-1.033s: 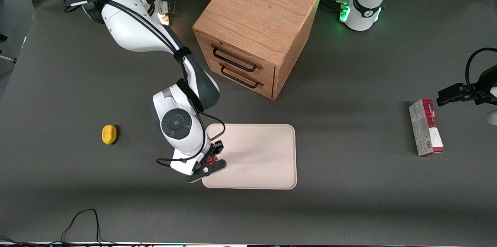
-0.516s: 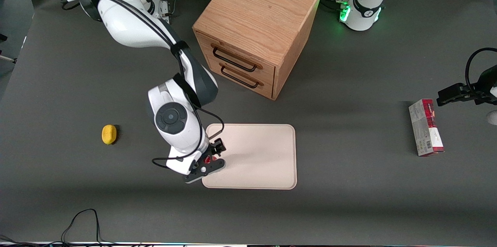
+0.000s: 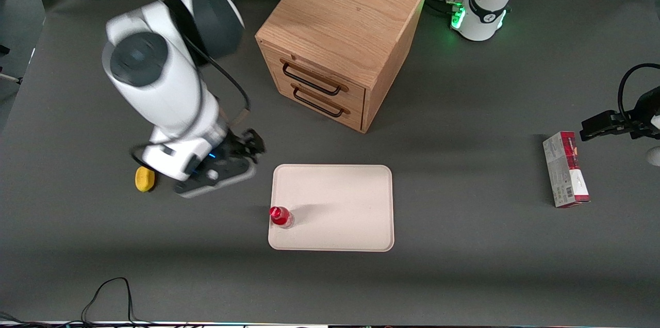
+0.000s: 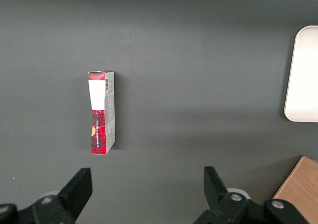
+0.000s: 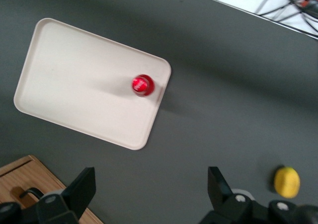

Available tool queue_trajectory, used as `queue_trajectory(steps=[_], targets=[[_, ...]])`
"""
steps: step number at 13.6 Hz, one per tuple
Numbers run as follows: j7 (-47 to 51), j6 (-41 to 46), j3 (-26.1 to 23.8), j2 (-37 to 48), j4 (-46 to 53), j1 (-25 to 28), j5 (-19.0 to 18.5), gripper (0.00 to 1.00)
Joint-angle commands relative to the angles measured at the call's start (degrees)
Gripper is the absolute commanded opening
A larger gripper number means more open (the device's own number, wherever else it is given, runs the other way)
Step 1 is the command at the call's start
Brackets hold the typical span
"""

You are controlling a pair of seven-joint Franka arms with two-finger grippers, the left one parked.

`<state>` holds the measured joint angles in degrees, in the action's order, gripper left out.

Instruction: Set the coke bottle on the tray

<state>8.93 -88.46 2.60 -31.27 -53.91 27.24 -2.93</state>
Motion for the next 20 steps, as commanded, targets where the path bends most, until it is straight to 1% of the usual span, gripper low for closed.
queue_trajectory(steps=[1, 2, 4, 5, 9, 11, 12, 14, 16, 20], targets=[[0.7, -0.7, 4.7, 10.1, -12.6, -0.1, 0.0, 1.0], [0.8, -0.7, 6.0, 12.9, -15.3, -1.1, 1.1, 1.0], [0.5, -1.9, 6.0, 18.8, -22.1, -7.8, 5.5, 1.0], [0.0, -3.2, 6.0, 21.3, -25.2, -10.9, 6.5, 1.0], [-7.8, -7.3, 5.2, 27.6, -34.4, -19.3, 6.6, 1.0], [-8.3, -7.3, 2.2, 28.3, -35.2, -23.7, 6.1, 1.0], [-8.1, -7.3, 1.4, 28.5, -35.3, -24.9, 6.0, 1.0], [-8.1, -7.1, 1.4, 28.4, -35.3, -25.0, 5.4, 1.0], [-8.2, -6.7, 1.4, 28.2, -35.3, -24.7, 2.0, 1.0], [-8.1, -6.7, 1.6, 27.8, -35.5, -24.7, 1.9, 1.0]])
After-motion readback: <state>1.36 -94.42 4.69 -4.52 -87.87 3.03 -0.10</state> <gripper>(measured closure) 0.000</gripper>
